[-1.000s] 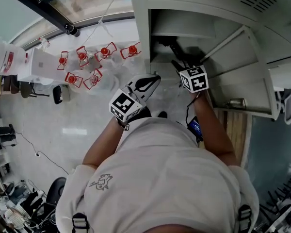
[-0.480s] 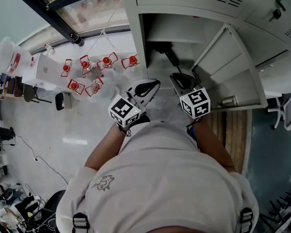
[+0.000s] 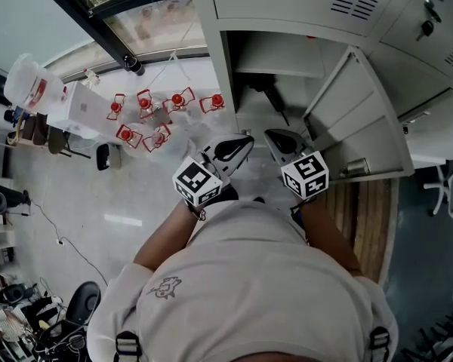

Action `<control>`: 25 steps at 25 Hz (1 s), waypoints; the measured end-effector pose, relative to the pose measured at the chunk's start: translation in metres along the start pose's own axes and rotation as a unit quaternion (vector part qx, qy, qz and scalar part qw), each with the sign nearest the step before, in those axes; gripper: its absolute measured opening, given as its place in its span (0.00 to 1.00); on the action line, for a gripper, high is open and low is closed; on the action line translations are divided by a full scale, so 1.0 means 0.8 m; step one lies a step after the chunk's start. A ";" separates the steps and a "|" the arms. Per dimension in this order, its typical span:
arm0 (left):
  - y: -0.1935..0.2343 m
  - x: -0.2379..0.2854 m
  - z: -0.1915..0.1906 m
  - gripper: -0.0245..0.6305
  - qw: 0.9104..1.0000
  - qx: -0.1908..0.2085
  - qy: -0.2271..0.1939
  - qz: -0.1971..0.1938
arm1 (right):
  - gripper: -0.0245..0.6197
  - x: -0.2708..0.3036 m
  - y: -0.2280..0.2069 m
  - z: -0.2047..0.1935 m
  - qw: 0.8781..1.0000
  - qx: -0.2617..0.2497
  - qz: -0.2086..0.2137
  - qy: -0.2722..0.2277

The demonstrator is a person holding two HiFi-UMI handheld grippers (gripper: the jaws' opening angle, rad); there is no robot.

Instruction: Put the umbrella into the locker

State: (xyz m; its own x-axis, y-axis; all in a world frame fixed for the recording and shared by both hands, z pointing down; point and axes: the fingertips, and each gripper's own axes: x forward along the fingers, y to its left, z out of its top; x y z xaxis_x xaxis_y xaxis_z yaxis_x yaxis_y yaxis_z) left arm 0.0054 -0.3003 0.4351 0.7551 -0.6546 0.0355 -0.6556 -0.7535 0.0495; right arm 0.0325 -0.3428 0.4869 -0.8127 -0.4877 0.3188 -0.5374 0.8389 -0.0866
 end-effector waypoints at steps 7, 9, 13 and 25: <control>-0.002 -0.019 -0.003 0.05 1.000 -0.001 0.006 0.003 | 0.10 0.000 0.024 -0.001 1.000 0.010 0.010 -0.005; -0.004 -0.027 0.001 0.05 1.000 0.005 0.001 -0.002 | 0.10 0.000 0.033 -0.001 1.000 0.011 0.010 -0.004; -0.007 -0.058 0.007 0.05 1.000 0.012 -0.002 -0.010 | 0.10 0.001 0.060 0.003 1.000 0.010 0.001 -0.006; -0.018 -0.241 -0.008 0.05 1.000 -0.005 0.002 -0.006 | 0.11 0.021 0.213 0.013 0.999 0.022 -0.020 -0.024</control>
State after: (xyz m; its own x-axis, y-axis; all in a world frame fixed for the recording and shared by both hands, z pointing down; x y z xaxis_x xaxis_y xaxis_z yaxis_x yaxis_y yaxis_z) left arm -0.1306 -0.1628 0.4342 0.7633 -0.6449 0.0386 -0.6460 -0.7609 0.0605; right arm -0.0755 -0.2106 0.4675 -0.8001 -0.5324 0.2763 -0.5779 0.8076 -0.1175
